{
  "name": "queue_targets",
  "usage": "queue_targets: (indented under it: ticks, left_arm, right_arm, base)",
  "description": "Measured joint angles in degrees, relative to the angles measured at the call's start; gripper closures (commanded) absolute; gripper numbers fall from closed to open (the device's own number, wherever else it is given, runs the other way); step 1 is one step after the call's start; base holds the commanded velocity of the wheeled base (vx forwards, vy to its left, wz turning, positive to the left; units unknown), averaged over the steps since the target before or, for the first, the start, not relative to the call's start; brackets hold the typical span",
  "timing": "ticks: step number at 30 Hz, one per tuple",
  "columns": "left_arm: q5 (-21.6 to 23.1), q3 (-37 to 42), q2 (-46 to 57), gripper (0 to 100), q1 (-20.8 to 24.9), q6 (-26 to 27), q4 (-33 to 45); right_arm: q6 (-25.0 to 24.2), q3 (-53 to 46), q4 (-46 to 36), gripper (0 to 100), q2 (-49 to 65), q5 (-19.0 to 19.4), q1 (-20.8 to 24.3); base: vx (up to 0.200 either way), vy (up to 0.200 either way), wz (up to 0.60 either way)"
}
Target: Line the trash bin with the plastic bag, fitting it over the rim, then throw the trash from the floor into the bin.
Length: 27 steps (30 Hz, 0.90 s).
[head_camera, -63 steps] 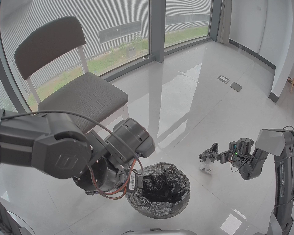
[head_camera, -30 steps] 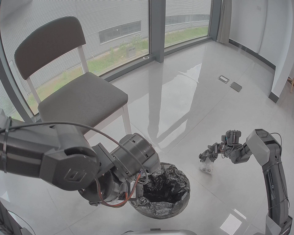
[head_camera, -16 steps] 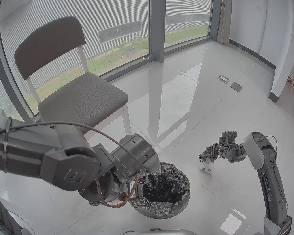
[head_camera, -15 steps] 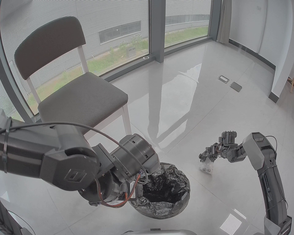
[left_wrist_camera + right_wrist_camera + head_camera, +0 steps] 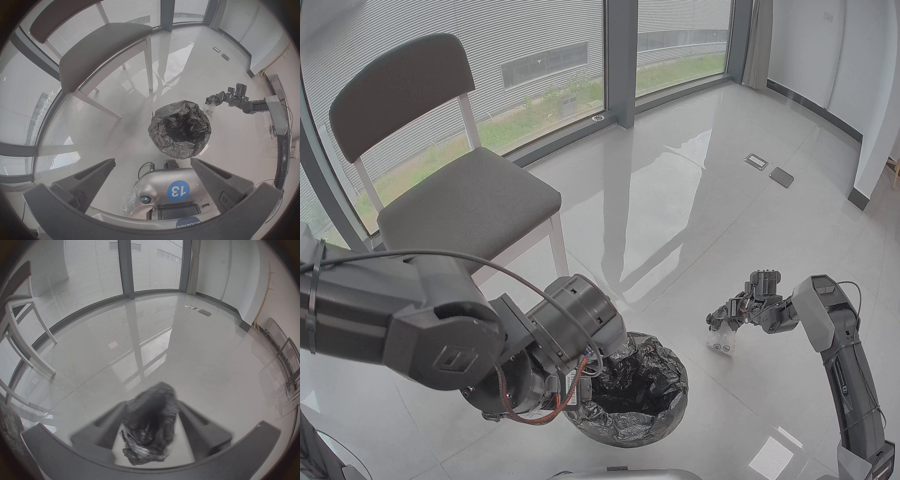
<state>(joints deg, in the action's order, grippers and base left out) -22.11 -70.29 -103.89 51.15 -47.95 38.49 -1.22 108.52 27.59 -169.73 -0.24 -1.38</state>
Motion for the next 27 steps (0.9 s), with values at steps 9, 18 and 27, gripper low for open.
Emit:
queue_targets:
  ticks: [9,18,27]
  left_arm:
    - [-0.02,0.06,0.0,0,0.0,-0.06,0.02]
    - [0.0,0.09,0.0,0,0.0,-0.77,0.32]
    - [0.0,0.04,0.0,0,0.0,-0.44,0.87]
  right_arm:
    - [0.1,-0.5,0.63,100,0.02,-0.11,1.16]
    - [0.24,-6.35,4.29,100,2.83,-0.82,3.0]
    - [0.57,-17.81,7.85,100,12.89,-1.26,5.34]
  base:
    - [0.0,0.0,0.0]
    - [0.0,0.0,0.0]
    - [0.0,0.0,0.0]
